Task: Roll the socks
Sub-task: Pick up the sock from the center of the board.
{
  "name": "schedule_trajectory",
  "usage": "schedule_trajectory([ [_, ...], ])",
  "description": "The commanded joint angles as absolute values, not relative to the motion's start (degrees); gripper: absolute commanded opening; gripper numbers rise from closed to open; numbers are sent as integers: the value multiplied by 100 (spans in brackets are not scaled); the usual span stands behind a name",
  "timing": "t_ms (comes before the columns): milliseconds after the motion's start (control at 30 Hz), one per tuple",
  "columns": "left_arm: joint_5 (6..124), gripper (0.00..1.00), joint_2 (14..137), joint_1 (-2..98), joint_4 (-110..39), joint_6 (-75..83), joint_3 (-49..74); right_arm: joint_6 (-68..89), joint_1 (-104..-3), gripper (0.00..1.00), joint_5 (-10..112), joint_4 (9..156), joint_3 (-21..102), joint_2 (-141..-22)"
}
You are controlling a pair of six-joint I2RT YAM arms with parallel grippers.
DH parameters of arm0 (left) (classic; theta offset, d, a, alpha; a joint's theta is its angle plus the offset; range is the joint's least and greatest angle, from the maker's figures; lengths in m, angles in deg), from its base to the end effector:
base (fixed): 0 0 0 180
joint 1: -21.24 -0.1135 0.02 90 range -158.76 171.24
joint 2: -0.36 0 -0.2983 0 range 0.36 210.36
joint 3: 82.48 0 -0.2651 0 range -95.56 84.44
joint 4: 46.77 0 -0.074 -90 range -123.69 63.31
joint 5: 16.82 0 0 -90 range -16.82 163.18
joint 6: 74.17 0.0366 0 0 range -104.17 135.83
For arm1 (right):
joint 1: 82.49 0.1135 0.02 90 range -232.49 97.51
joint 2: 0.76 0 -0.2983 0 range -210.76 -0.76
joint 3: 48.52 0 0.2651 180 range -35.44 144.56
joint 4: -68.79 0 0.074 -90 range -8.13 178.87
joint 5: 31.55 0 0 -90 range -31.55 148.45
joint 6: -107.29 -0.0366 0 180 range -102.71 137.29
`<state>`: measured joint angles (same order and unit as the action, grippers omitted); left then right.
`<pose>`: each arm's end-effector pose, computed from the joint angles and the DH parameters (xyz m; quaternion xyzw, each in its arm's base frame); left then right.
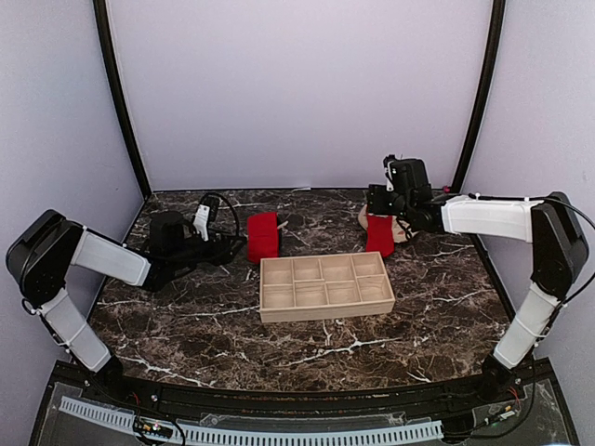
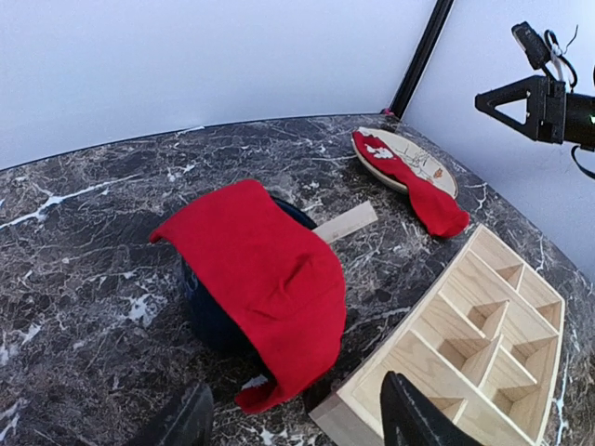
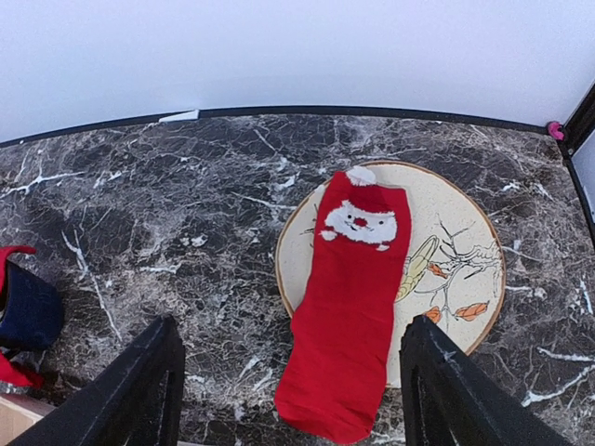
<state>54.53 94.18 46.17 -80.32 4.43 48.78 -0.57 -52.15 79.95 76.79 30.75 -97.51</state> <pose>0.2975 -0.1512 0.2017 0.1918 0.7469 -0.3138 0.5539 0.3567 0.1932 0.2836 0.0087 0.8367 0.0701 0.5431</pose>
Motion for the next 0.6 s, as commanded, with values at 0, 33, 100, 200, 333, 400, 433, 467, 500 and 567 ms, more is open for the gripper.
schedule_trajectory([
  [0, 5739, 65, 8944, 4651, -8044, 432, 4763, 49, -5101, 73, 7920, 7615, 3231, -9850],
  [33, 5689, 65, 8965, 4649, -7878, 526, 4677, 58, -5083, 74, 7877, 7620, 3255, -9884],
  [100, 5384, 65, 9123, 4652, -7597, 602, 4469, 60, -5018, 74, 7863, 7641, 3340, -9967],
  [200, 4973, 64, 9402, 4655, -7463, 551, 4356, 52, -4957, 74, 7856, 7683, 3451, -10070],
  [333, 4735, 63, 9776, 4650, -7083, 519, 4088, 38, -4874, 74, 7776, 7673, 3531, -10150],
  [400, 4722, 62, 9901, 4654, -6997, 516, 4007, 35, -4829, 74, 7754, 7685, 3600, -10217],
  [433, 4732, 61, 9957, 4654, -6979, 511, 3980, 33, -4804, 74, 7753, 7690, 3650, -10252],
  [467, 4734, 60, 10004, 4654, -6966, 484, 3947, 19, -4786, 74, 7752, 7702, 3692, -10291],
  [500, 4719, 59, 10061, 4652, -6956, 465, 3912, 19, -4765, 74, 7741, 7700, 3742, -10331],
  [567, 4675, 57, 10163, 4648, -6955, 436, 3843, 7, -4728, 74, 7718, 7722, 3856, -10422],
])
